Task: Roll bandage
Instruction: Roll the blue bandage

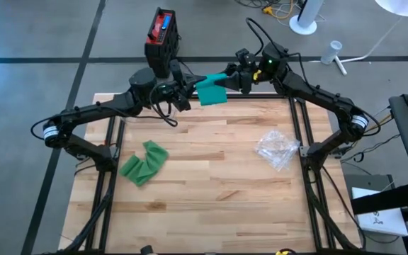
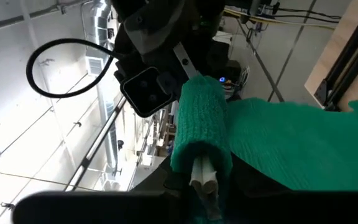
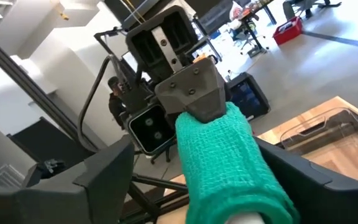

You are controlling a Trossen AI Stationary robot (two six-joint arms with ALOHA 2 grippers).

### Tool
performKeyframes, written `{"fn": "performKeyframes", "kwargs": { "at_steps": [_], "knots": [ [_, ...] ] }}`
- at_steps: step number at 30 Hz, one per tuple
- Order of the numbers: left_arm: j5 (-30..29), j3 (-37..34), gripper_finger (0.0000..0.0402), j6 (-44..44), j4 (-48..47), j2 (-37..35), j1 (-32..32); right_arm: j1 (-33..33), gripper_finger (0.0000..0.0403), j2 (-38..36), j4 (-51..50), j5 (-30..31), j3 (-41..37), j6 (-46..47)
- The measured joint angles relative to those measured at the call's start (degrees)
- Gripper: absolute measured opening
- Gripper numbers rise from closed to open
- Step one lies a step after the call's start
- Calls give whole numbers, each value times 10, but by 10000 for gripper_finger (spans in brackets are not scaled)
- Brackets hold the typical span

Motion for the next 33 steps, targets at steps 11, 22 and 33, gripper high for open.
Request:
{"fn": "performKeyframes", "kwargs": {
  "at_steps": [11,22,33],
  "knots": [
    [-10,0,73,-14,0,0,1,2,137,0,0,10,0,0],
    [-40,4,218,-248,-50,-26,-10,-3,29,0,0,-32,0,-127],
    [145,92,331,-574,-207,-47,1,-17,30,0,-26,-51,1,-332]
  ]
}}
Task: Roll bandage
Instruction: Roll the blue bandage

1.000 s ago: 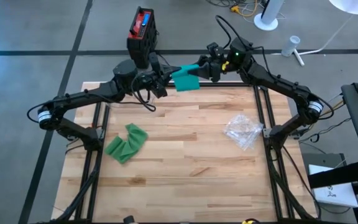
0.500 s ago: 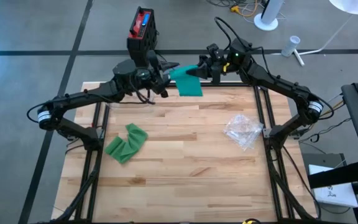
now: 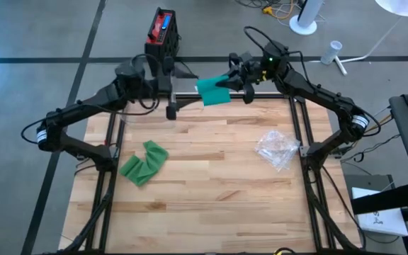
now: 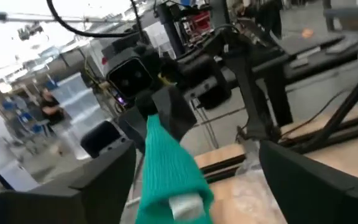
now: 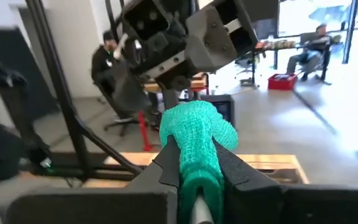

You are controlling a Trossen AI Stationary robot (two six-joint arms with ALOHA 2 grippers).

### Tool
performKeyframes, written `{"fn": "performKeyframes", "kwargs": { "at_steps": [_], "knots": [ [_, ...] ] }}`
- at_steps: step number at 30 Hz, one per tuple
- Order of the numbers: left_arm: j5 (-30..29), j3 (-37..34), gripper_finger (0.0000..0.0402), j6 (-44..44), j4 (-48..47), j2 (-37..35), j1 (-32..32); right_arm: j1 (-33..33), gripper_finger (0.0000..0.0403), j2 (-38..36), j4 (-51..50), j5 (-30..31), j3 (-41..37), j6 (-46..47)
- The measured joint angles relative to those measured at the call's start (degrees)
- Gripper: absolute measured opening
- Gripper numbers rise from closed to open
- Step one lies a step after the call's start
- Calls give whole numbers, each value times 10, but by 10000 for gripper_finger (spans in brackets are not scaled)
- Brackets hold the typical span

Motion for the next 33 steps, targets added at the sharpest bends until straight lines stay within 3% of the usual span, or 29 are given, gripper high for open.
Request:
{"fn": "performKeyframes", "kwargs": {
  "at_steps": [6,15,20,33],
  "knots": [
    [-16,25,338,-45,-3,44,0,1,32,0,-14,25,0,-71],
    [-96,27,294,-15,-10,69,1,0,30,0,-17,26,0,-92],
    [-100,26,237,-35,-18,69,1,0,30,0,-18,30,0,-107],
    [-118,25,35,-46,-30,68,0,-1,39,0,-21,34,0,-93]
  ]
}}
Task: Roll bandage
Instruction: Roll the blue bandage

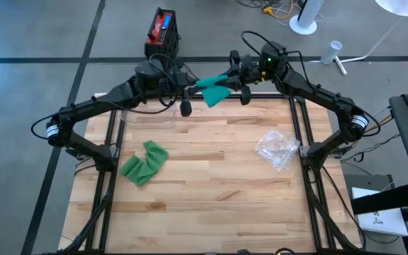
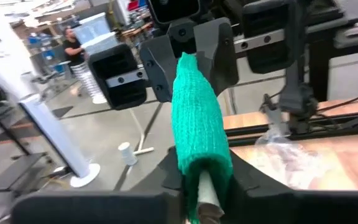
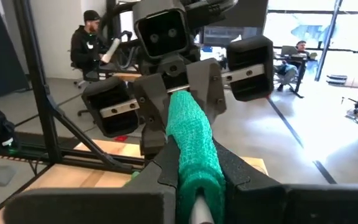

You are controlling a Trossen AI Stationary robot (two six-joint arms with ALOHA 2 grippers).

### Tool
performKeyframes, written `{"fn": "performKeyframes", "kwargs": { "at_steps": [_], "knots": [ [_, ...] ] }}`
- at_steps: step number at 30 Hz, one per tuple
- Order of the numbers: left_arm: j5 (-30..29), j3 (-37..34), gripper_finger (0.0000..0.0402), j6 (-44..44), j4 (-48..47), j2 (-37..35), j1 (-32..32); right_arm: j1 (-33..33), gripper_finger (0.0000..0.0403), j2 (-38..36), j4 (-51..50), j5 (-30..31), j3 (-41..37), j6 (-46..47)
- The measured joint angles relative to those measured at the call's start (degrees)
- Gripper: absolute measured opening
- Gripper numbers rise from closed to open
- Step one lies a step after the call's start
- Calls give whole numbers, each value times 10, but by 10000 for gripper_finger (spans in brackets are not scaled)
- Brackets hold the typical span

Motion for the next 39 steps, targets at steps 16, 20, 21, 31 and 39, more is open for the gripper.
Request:
{"fn": "performKeyframes", "kwargs": {
  "at_steps": [16,20,21,31,39],
  "knots": [
    [-80,-25,38,14,-9,-15,8,6,217,-32,-101,29,40,-221],
    [-72,-28,33,11,-8,-27,16,39,247,-44,-142,122,40,-375],
    [-67,-28,34,10,-10,-27,17,51,251,-45,-145,158,40,-410],
    [-24,-30,42,-14,-9,-26,19,137,243,-38,-143,365,37,-675],
    [23,-30,46,-32,-9,-29,19,142,196,-38,-146,400,36,-777]
  ]
}}
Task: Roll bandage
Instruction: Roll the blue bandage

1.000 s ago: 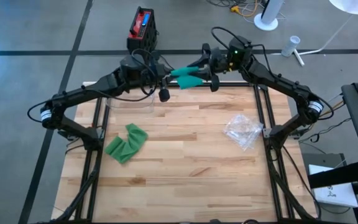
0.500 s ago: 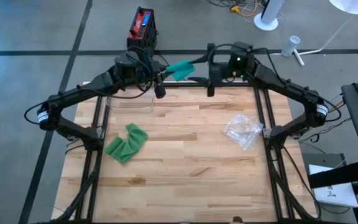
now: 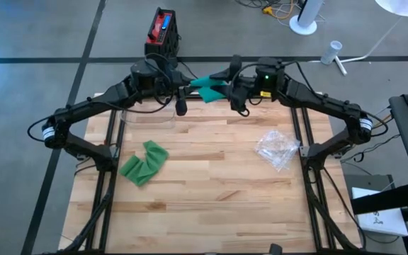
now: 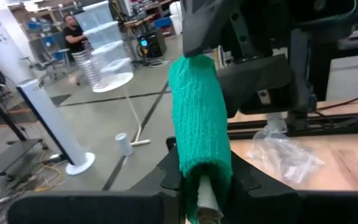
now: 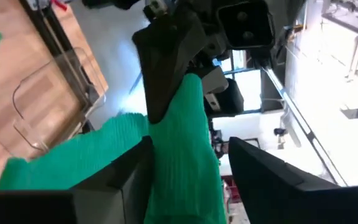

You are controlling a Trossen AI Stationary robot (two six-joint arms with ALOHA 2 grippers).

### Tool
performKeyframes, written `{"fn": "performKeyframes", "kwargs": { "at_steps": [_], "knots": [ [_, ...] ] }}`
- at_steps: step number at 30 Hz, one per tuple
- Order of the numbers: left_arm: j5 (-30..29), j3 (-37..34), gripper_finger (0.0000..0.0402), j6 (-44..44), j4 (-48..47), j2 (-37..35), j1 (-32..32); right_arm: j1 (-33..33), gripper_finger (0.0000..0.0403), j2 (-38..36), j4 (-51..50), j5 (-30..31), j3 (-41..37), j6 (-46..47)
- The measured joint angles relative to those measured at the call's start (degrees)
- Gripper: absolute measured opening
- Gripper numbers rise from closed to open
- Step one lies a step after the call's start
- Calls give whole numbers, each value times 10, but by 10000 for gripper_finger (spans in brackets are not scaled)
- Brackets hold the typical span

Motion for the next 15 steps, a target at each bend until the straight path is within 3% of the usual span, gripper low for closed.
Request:
{"fn": "performKeyframes", "kwargs": {
  "at_steps": [15],
  "knots": [
    [44,3,43,-32,-2,-1,0,1,178,0,-17,-5,-1,-64]
  ]
}}
